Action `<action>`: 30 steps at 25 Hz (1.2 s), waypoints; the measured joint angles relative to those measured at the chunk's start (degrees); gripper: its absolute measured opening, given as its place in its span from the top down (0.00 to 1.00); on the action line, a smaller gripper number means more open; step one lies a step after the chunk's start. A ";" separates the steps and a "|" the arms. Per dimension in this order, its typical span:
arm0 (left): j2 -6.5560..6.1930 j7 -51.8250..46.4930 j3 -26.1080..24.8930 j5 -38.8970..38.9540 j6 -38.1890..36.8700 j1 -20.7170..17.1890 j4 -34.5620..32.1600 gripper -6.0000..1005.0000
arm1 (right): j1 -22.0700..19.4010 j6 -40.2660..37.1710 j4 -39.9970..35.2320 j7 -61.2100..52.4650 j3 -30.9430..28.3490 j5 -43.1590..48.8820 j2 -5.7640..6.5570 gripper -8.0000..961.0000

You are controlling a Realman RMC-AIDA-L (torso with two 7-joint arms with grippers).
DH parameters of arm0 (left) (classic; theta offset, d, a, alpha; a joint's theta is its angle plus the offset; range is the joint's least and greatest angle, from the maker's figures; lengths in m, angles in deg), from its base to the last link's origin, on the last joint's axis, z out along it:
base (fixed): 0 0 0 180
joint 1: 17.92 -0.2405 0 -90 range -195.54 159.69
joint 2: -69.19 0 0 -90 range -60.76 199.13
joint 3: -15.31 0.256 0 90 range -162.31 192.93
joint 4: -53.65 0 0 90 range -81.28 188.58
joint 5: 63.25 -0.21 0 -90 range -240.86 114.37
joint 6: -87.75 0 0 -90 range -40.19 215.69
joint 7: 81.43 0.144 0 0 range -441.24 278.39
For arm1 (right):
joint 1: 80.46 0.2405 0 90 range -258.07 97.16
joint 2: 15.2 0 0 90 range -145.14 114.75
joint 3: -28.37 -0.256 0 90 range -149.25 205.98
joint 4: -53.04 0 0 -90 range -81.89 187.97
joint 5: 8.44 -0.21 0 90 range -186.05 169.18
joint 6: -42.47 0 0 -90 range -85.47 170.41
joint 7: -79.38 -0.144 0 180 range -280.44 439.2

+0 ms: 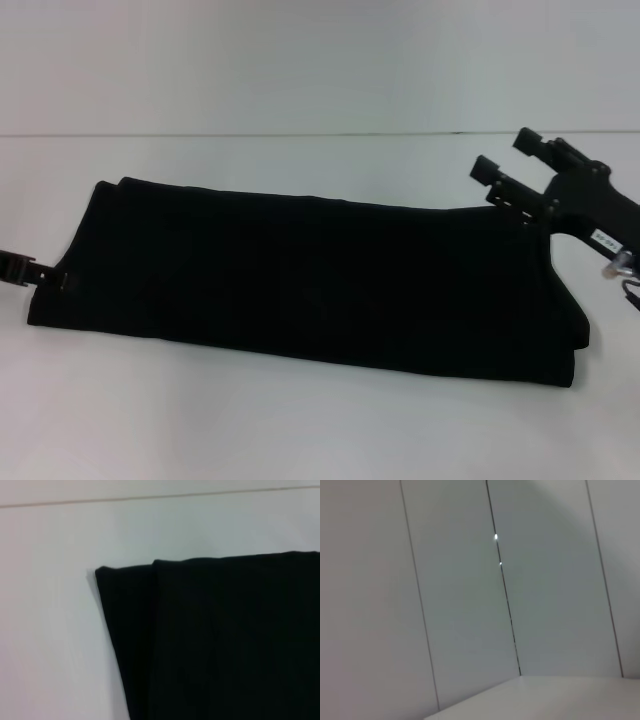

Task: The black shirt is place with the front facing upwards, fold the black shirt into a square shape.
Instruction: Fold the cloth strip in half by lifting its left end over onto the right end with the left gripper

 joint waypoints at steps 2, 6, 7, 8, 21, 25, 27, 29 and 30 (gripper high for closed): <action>-0.07 0.07 0.08 -0.06 -0.07 0.00 -0.36 0.30 | 0.68 1.35 0.23 0.00 0.89 0.00 -0.01 0.14; -0.22 -0.21 0.03 -0.63 -0.04 -0.08 -0.37 0.31 | 1.96 4.15 0.59 0.01 2.70 0.00 -0.09 0.14; -0.25 -0.25 -0.06 -0.66 0.04 -0.25 -0.38 0.31 | 2.23 4.54 0.71 0.02 2.90 0.00 -0.12 0.14; -0.26 -0.26 -0.09 -0.68 0.08 -0.34 -0.38 0.31 | 2.50 4.98 0.84 0.04 3.08 0.00 -0.14 0.14; -0.42 -0.67 0.61 -0.94 1.56 -0.20 1.85 0.31 | 6.56 10.30 3.13 2.14 5.27 -0.01 -0.24 0.14; -0.37 -0.54 1.26 -1.92 3.48 -0.14 3.11 0.31 | 6.63 10.25 3.23 2.13 5.37 -0.02 -0.24 0.14; -0.34 -0.53 1.32 -3.22 4.39 -0.02 3.91 0.31 | 6.64 10.23 3.56 1.93 5.36 -0.04 -0.24 0.14; -0.34 -0.50 1.31 -3.89 4.93 0.05 4.54 0.31 | 6.73 10.29 3.90 1.88 5.36 -0.04 -0.25 0.14; -0.35 -0.46 1.29 -3.97 5.11 0.09 4.70 0.31 | 6.75 10.32 4.01 1.87 5.36 -0.04 -0.27 0.14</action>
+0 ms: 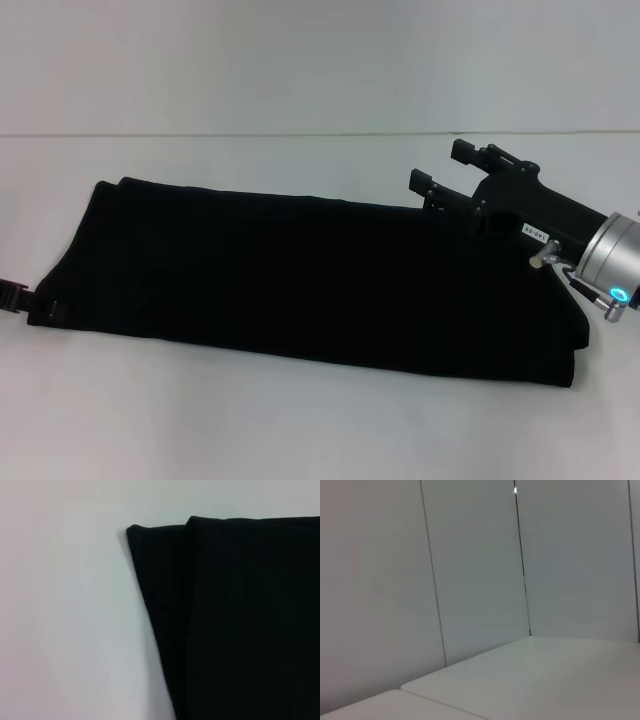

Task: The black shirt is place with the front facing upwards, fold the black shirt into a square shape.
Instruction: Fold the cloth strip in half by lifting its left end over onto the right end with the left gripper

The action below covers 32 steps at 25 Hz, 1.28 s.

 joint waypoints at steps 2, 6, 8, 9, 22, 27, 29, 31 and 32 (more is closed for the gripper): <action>-0.03 0.05 -0.01 -0.02 0.26 0.00 0.11 0.31 | 0.05 0.03 0.07 -0.01 0.00 0.00 -0.04 0.14; -0.16 0.13 0.06 -0.04 0.38 0.07 0.79 0.31 | 0.08 -0.07 0.61 -0.03 -0.02 -0.02 -0.07 0.14; -0.18 0.23 0.13 -0.04 0.38 0.36 1.10 0.31 | 0.06 -0.12 0.67 -0.01 -0.03 -0.07 -0.07 0.14; -0.19 0.25 0.24 -0.04 0.38 0.46 1.28 0.31 | 0.02 -0.14 0.67 0.01 -0.03 -0.10 -0.06 0.14; -0.15 0.21 1.74 -0.08 1.41 1.63 3.44 0.31 | -0.30 -0.28 0.71 0.33 -0.03 -0.32 -0.06 0.14; -0.15 0.04 2.33 -0.65 2.31 2.03 3.93 0.31 | -0.30 -0.38 0.71 0.35 -0.03 -0.32 -0.06 0.14; -0.23 -0.12 2.34 -0.67 2.32 2.06 3.96 0.31 | -0.38 -0.39 0.71 0.34 -0.03 -0.32 -0.06 0.14; -0.27 -0.21 2.34 -0.68 2.24 2.08 3.96 0.31 | -0.43 -0.42 0.71 0.32 -0.03 -0.32 -0.06 0.14; -0.27 -0.23 2.34 -0.69 2.11 2.10 3.96 0.31 | -0.44 -0.49 0.71 0.31 -0.02 -0.32 -0.06 0.14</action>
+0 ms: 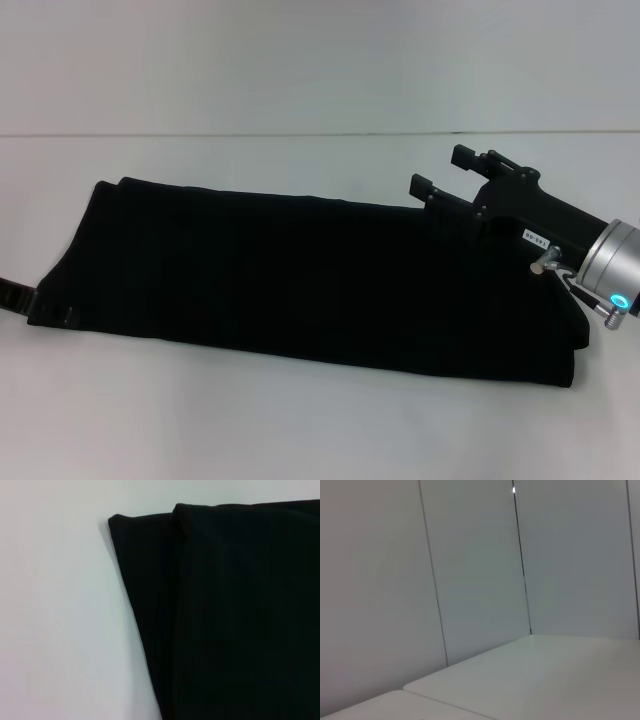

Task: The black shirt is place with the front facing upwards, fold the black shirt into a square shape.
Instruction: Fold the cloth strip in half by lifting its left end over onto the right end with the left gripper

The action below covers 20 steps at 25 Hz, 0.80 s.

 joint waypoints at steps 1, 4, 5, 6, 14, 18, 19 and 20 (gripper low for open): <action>0.00 0.00 0.00 -0.01 -0.10 0.02 0.00 0.31 | -0.01 -0.13 0.00 0.00 0.00 0.00 0.00 0.14; 0.12 -0.01 0.00 -0.04 -0.26 0.14 0.05 0.31 | -0.06 -0.48 0.00 -0.02 0.00 0.00 0.00 0.14; 0.20 0.04 0.03 -0.13 0.03 0.34 0.53 0.31 | -0.08 -0.55 0.00 -0.02 0.00 0.00 0.00 0.14; 0.20 0.06 0.04 -0.18 0.16 0.41 0.69 0.31 | -0.08 -0.60 0.00 -0.03 0.00 0.00 0.00 0.14; 0.01 -0.12 0.08 -0.49 0.33 1.23 1.40 0.31 | -0.27 -0.82 0.00 -0.16 0.00 0.00 0.00 0.14; 0.10 0.01 0.10 -0.60 0.44 1.58 1.39 0.38 | -0.41 -1.13 0.00 -0.21 -0.24 -0.03 0.00 0.14; 0.17 -0.02 0.23 -0.65 0.49 1.72 1.39 0.41 | -0.45 -1.16 0.02 -0.21 -0.31 -0.04 0.00 0.14; 0.21 -0.05 0.31 -0.68 0.52 1.81 1.39 0.43 | -0.52 -1.22 0.03 -0.21 -0.37 -0.05 0.00 0.14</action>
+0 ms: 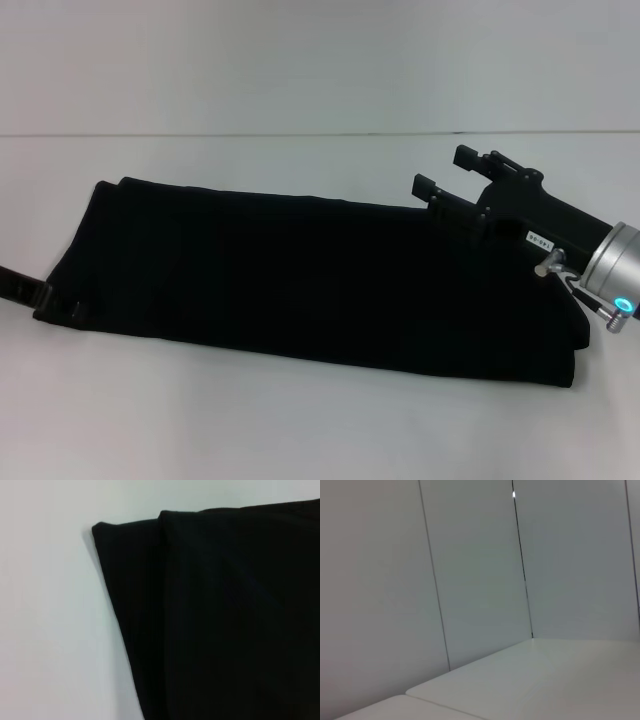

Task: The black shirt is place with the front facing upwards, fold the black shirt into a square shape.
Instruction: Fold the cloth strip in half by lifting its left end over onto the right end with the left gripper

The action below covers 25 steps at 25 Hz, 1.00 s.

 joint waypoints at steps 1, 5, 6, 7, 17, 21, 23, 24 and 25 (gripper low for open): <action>0.07 -0.07 0.18 -0.05 0.05 0.15 0.01 0.45 | -0.05 -0.06 0.01 0.00 -0.04 0.00 0.00 0.14; 0.33 0.00 0.47 -0.07 0.31 0.44 0.01 0.53 | -0.20 -0.11 0.03 -0.01 -0.12 -0.07 0.00 0.14; 0.36 0.04 0.48 -0.07 0.34 0.48 0.01 0.55 | -0.24 -0.11 0.04 -0.01 -0.14 -0.10 0.02 0.14; 0.46 0.12 0.49 -0.07 0.47 0.50 0.01 0.57 | -0.28 -0.11 0.05 -0.01 -0.15 -0.11 0.03 0.14; 1.16 0.36 1.21 -0.07 1.82 0.44 -0.23 0.86 | -0.69 -0.88 0.06 -0.03 -0.49 -0.30 0.18 0.14; 1.35 0.51 1.36 -0.07 1.85 0.34 -0.54 0.95 | -0.74 -0.92 0.04 -0.01 -0.53 -0.31 0.18 0.14; 1.43 0.86 1.42 -0.05 1.40 0.02 -0.94 0.95 | -0.76 -1.10 0.00 -0.01 -0.58 -0.31 0.18 0.14; 1.49 0.97 1.43 0.05 0.85 -0.40 -1.30 0.95 | -0.84 -1.35 -0.05 -0.05 -0.65 -0.31 0.18 0.14; 1.59 1.06 1.39 0.16 0.37 -0.73 -1.71 0.95 | -0.95 -1.65 -0.12 -0.11 -0.76 -0.31 0.18 0.14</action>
